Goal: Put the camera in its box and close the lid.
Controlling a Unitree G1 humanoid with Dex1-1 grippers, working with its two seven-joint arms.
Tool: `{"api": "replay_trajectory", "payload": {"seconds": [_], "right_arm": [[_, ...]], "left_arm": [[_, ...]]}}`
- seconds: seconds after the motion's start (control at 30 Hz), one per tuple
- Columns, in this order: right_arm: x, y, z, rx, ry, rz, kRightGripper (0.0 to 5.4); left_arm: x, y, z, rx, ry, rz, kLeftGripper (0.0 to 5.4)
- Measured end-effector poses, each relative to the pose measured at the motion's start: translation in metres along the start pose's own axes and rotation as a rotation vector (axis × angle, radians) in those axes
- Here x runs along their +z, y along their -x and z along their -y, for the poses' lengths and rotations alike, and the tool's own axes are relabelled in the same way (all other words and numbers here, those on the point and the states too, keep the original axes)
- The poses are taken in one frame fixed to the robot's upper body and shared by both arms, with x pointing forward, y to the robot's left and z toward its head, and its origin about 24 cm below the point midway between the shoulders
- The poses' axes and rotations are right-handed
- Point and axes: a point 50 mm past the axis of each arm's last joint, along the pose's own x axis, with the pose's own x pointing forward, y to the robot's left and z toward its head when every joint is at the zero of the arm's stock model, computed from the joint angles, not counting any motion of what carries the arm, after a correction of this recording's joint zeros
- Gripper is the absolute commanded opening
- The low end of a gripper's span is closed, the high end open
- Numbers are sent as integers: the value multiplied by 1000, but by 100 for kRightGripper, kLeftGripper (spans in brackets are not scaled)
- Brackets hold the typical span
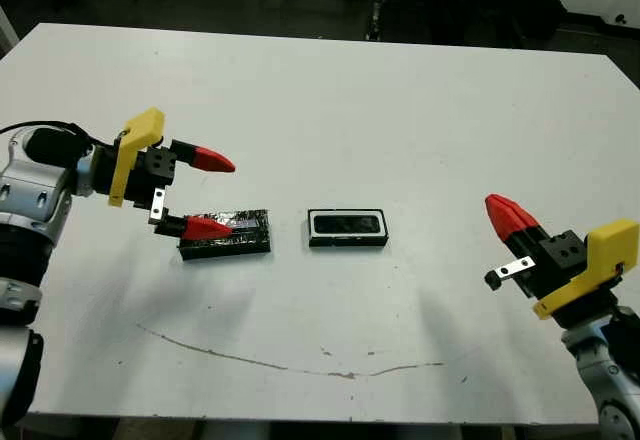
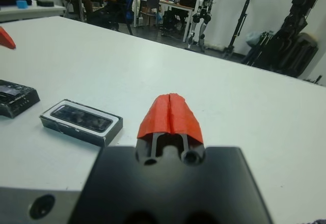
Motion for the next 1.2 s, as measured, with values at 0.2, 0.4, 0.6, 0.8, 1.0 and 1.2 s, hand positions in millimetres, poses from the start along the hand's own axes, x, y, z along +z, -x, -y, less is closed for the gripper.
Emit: {"api": "replay_trajectory", "payload": {"seconds": [0.2, 0.4, 0.6, 0.8, 1.0, 1.2], "right_arm": [[1, 2, -1, 7, -7, -7, 1], [2, 3, -1, -5, 1, -20, 1], [2, 3, 0, -13, 7, -30, 1], [2, 4, 0, -10, 13, -33, 1], [1, 5, 0, -11, 17, -41, 1], [0, 6, 0, -9, 15, -39, 1]], "left_arm": [[-9, -1, -1, 17, -42, -82, 540], [-11, -5, 1, -7, -115, -157, 540], [-13, -7, 2, -31, -136, -186, 540], [-16, -8, 3, -41, -145, -208, 540], [-21, -8, 2, -17, -160, -239, 540], [-26, -6, 1, 1, -100, -247, 540]]}}
